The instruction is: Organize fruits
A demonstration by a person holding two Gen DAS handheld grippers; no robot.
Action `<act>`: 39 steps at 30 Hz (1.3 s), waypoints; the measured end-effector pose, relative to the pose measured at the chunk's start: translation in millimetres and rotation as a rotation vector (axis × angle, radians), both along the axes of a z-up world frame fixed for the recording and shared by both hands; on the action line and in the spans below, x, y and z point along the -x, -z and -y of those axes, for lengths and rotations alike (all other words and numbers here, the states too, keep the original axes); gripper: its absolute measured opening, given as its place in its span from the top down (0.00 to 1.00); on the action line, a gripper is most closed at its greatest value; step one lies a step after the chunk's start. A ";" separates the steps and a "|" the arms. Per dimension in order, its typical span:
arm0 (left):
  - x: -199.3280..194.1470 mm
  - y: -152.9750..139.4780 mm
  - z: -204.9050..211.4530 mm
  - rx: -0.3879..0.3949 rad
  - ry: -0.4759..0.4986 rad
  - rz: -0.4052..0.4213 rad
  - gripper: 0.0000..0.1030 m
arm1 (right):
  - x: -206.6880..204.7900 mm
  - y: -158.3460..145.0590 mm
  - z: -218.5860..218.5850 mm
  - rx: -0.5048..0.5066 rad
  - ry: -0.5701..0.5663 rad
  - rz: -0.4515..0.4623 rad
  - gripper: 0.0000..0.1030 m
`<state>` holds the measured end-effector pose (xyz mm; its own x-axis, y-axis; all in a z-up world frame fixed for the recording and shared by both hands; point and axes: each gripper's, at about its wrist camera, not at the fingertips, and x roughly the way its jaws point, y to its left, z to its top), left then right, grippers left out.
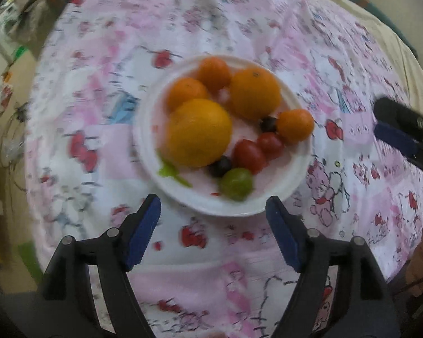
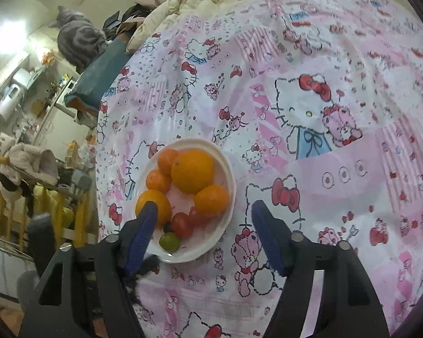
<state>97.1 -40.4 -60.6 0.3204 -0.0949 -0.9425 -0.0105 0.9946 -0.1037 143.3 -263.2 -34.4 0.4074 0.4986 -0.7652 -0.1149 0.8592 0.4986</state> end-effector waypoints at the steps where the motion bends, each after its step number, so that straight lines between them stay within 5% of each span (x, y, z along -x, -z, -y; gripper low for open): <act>1: 2.8 -5.9 -6.5 -0.009 -0.014 0.020 0.28 | 2.8 -2.1 -1.2 0.012 -0.001 0.009 0.18; 9: 20.9 -50.3 -36.1 -0.048 -0.075 0.164 0.28 | 31.2 -26.6 -14.2 0.044 -0.008 0.085 0.08; 12: 29.7 -64.9 -38.1 -0.051 -0.073 0.214 0.09 | 40.2 -38.6 -22.5 0.045 -0.012 0.111 0.07; 18: 53.4 -82.1 -40.4 -0.091 -0.056 0.280 0.01 | 64.8 -50.1 -32.2 0.084 -0.021 0.150 0.06; 29: 92.8 -80.4 -40.5 -0.098 -0.012 0.359 0.01 | 114.2 -39.6 -31.4 0.163 0.023 0.245 0.00; 39: 93.1 -79.7 -46.1 -0.094 -0.041 0.408 0.01 | 116.4 -29.9 -41.0 0.206 0.035 0.272 0.00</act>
<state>4.0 5.7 19.1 0.6706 0.0062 -0.7418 -0.0275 0.9995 -0.0165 26.9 -222.2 -4.4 0.6248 0.3266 -0.7092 -0.1884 0.9445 0.2691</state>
